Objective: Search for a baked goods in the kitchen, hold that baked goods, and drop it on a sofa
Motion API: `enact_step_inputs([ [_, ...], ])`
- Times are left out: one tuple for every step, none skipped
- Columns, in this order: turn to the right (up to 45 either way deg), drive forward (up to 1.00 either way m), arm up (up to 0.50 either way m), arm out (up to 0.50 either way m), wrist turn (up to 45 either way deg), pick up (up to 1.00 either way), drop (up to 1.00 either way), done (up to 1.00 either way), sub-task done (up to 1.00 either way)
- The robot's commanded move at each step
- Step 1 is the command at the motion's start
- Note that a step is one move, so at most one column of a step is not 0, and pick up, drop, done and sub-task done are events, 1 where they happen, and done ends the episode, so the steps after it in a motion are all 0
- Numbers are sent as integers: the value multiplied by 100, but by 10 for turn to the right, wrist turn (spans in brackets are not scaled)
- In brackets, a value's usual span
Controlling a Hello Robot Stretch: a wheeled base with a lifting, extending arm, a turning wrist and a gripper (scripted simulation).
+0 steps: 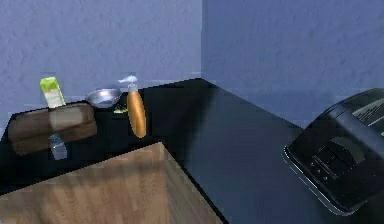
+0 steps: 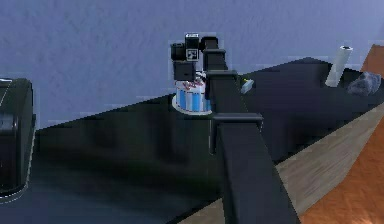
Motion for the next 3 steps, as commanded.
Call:
enact_step_inputs([
  [0, 0, -14, 0, 0, 0, 0, 0, 0],
  [0, 0, 0, 0, 0, 100, 0, 0, 0],
  [0, 0, 10, 0, 0, 0, 0, 0, 0],
])
